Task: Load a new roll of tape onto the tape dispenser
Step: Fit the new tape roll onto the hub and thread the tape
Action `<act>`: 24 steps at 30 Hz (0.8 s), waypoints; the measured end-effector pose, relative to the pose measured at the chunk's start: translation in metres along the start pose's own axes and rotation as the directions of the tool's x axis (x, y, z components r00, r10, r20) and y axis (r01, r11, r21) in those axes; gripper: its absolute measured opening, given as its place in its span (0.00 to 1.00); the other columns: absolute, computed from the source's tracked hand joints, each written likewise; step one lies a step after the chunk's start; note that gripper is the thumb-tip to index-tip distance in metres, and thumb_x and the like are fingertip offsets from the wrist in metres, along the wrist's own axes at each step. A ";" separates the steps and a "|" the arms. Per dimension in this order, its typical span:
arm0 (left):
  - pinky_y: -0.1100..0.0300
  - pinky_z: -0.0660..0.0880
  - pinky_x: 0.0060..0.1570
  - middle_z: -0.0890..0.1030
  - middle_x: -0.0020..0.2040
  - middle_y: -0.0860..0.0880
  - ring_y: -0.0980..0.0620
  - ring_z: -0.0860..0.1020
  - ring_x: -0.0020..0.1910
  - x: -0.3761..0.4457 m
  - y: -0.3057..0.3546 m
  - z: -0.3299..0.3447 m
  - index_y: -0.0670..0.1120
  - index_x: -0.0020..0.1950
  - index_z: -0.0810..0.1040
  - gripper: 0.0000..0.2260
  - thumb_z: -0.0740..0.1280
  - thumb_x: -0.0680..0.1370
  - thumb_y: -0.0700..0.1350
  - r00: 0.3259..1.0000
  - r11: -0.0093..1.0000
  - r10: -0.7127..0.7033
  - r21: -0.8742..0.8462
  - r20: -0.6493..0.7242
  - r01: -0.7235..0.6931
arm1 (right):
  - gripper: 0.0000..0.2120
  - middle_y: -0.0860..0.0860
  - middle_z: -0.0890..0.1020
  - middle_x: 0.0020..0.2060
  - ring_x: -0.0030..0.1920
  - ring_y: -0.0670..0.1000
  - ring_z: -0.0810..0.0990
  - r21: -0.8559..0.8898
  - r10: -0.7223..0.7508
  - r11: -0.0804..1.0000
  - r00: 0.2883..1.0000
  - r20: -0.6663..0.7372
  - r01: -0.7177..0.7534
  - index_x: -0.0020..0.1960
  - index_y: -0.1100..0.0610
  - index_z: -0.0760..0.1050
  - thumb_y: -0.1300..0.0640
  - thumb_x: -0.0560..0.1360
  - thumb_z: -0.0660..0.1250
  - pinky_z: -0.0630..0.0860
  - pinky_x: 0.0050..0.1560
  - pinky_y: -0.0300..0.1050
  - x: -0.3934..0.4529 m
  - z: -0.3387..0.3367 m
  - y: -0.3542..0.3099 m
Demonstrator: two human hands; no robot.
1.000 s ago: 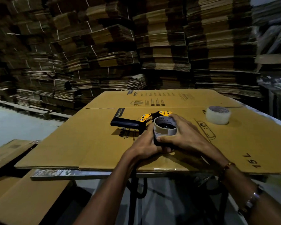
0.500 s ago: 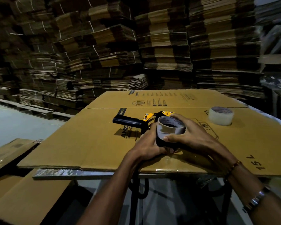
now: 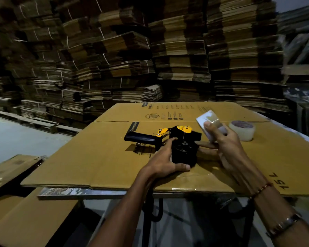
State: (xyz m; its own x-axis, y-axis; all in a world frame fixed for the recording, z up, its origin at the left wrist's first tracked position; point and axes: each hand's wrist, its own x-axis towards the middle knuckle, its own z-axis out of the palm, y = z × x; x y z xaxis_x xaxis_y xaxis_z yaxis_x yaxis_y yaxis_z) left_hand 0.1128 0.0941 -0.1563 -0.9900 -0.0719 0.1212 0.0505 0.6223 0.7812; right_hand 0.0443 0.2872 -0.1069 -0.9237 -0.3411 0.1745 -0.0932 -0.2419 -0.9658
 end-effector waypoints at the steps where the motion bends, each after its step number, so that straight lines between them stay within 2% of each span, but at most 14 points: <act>1: 0.42 0.71 0.67 0.71 0.70 0.50 0.47 0.71 0.68 0.000 0.000 0.000 0.60 0.76 0.57 0.50 0.77 0.58 0.65 1.000 1.000 -0.009 -0.001 -0.003 0.009 | 0.32 0.58 0.81 0.60 0.47 0.60 0.87 -0.015 0.020 1.000 1.000 0.013 -0.019 0.69 0.52 0.70 0.46 0.68 0.75 0.84 0.48 0.58 0.001 -0.004 -0.005; 5: 0.43 0.72 0.67 0.73 0.69 0.53 0.49 0.73 0.67 0.000 -0.004 0.000 0.61 0.74 0.59 0.49 0.79 0.59 0.64 1.000 1.000 -0.015 -0.028 -0.018 0.014 | 0.34 0.51 0.79 0.60 0.53 0.55 0.84 -0.338 -0.023 0.940 0.999 0.047 0.037 0.69 0.46 0.67 0.42 0.66 0.74 0.81 0.53 0.55 -0.003 -0.021 -0.018; 7: 0.43 0.72 0.68 0.72 0.70 0.53 0.49 0.72 0.68 -0.001 -0.005 0.000 0.61 0.74 0.59 0.49 0.78 0.58 0.65 1.000 1.000 -0.009 -0.027 -0.018 0.008 | 0.40 0.47 0.75 0.64 0.59 0.51 0.79 -0.582 -0.068 0.808 0.996 0.056 0.088 0.74 0.48 0.65 0.38 0.67 0.74 0.78 0.52 0.48 -0.003 -0.037 -0.020; 9: 0.43 0.71 0.68 0.71 0.71 0.52 0.48 0.72 0.69 -0.001 -0.004 0.000 0.60 0.76 0.57 0.52 0.78 0.58 0.67 1.000 1.000 -0.007 -0.018 -0.011 0.006 | 0.44 0.48 0.75 0.68 0.62 0.50 0.76 -0.757 -0.091 0.644 0.994 0.063 0.107 0.76 0.49 0.63 0.35 0.66 0.75 0.76 0.55 0.46 -0.002 -0.057 -0.017; 12: 0.43 0.71 0.69 0.69 0.73 0.50 0.47 0.71 0.69 -0.001 -0.002 0.000 0.59 0.78 0.55 0.57 0.75 0.55 0.74 1.000 1.000 -0.019 -0.008 -0.006 0.019 | 0.53 0.52 0.69 0.74 0.68 0.53 0.72 -0.873 -0.068 0.482 0.997 0.044 0.071 0.79 0.54 0.57 0.32 0.64 0.74 0.73 0.66 0.54 -0.005 -0.082 -0.008; 15: 0.43 0.71 0.69 0.70 0.73 0.50 0.48 0.72 0.69 0.000 -0.002 0.000 0.61 0.78 0.55 0.57 0.72 0.54 0.78 0.999 1.000 -0.023 0.008 -0.025 0.024 | 0.59 0.52 0.65 0.76 0.72 0.53 0.68 -0.943 -0.024 0.324 0.997 0.071 0.075 0.80 0.55 0.55 0.24 0.61 0.69 0.70 0.69 0.54 -0.006 -0.101 0.004; 16: 0.44 0.71 0.69 0.70 0.73 0.50 0.48 0.72 0.69 0.000 -0.002 0.001 0.61 0.78 0.55 0.56 0.72 0.55 0.77 0.999 1.000 -0.019 0.009 -0.031 0.019 | 0.60 0.51 0.64 0.77 0.73 0.53 0.67 -0.944 -0.001 0.323 0.997 0.074 0.070 0.80 0.54 0.55 0.21 0.59 0.67 0.69 0.70 0.54 -0.005 -0.106 0.006; 17: 0.44 0.71 0.69 0.70 0.73 0.50 0.48 0.72 0.69 0.000 -0.003 0.001 0.60 0.78 0.55 0.56 0.73 0.55 0.76 0.999 1.000 -0.015 0.003 -0.033 0.015 | 0.60 0.50 0.63 0.77 0.73 0.52 0.67 -0.928 0.021 0.367 0.997 0.069 0.056 0.80 0.52 0.54 0.19 0.59 0.65 0.68 0.71 0.55 -0.005 -0.110 0.006; 19: 0.45 0.72 0.69 0.71 0.72 0.50 0.49 0.72 0.68 0.000 -0.003 0.001 0.60 0.78 0.56 0.56 0.74 0.55 0.75 0.999 1.000 -0.008 -0.014 -0.031 0.007 | 0.55 0.48 0.66 0.75 0.71 0.51 0.70 -0.835 0.024 0.549 0.999 0.040 0.020 0.79 0.49 0.57 0.20 0.62 0.64 0.70 0.69 0.57 -0.003 -0.114 0.004; 21: 0.47 0.72 0.68 0.71 0.71 0.51 0.50 0.72 0.68 0.000 -0.003 0.001 0.59 0.78 0.57 0.55 0.75 0.57 0.73 0.999 1.000 0.006 -0.030 -0.032 -0.006 | 0.47 0.47 0.72 0.70 0.67 0.52 0.74 -0.697 -0.021 0.717 0.999 -0.040 -0.012 0.76 0.47 0.63 0.23 0.65 0.64 0.74 0.65 0.58 0.003 -0.122 0.000; 24: 0.51 0.72 0.68 0.71 0.71 0.53 0.52 0.73 0.68 0.002 -0.004 -0.001 0.59 0.78 0.58 0.53 0.76 0.58 0.69 0.999 0.997 0.022 -0.067 -0.023 -0.024 | 0.47 0.51 0.76 0.65 0.63 0.54 0.77 -0.543 -0.081 0.838 0.972 -0.221 -0.054 0.71 0.49 0.69 0.23 0.60 0.69 0.75 0.64 0.60 0.027 -0.144 0.001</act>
State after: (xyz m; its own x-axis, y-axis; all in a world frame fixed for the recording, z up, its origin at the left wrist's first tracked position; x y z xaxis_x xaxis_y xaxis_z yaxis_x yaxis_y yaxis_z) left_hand 0.1108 0.0908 -0.1588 -0.9853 -0.0762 0.1527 0.0826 0.5702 0.8174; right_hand -0.0342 0.4081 -0.1309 -0.9724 -0.1108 0.2052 -0.2299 0.3089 -0.9229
